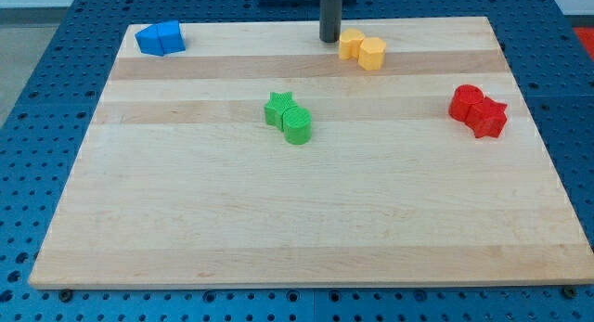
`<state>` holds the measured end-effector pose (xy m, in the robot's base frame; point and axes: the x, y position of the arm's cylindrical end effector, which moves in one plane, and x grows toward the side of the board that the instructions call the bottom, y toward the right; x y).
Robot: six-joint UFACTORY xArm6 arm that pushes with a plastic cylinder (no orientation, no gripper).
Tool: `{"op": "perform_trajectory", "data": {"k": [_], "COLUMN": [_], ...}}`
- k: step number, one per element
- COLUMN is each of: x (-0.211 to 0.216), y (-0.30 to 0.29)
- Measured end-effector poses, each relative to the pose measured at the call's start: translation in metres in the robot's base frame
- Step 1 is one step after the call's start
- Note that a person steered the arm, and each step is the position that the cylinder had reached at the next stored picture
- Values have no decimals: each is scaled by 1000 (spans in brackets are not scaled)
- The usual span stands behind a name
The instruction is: Push blue cube towards the top center of the board
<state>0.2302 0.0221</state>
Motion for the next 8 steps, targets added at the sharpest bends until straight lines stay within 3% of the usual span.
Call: {"op": "perform_trajectory", "data": {"k": [1, 2, 3, 4, 5, 6, 8], "x": [-1, 47, 107, 114, 99, 97, -15], "y": [-50, -90, -167, -263, -327, -327, -326]}}
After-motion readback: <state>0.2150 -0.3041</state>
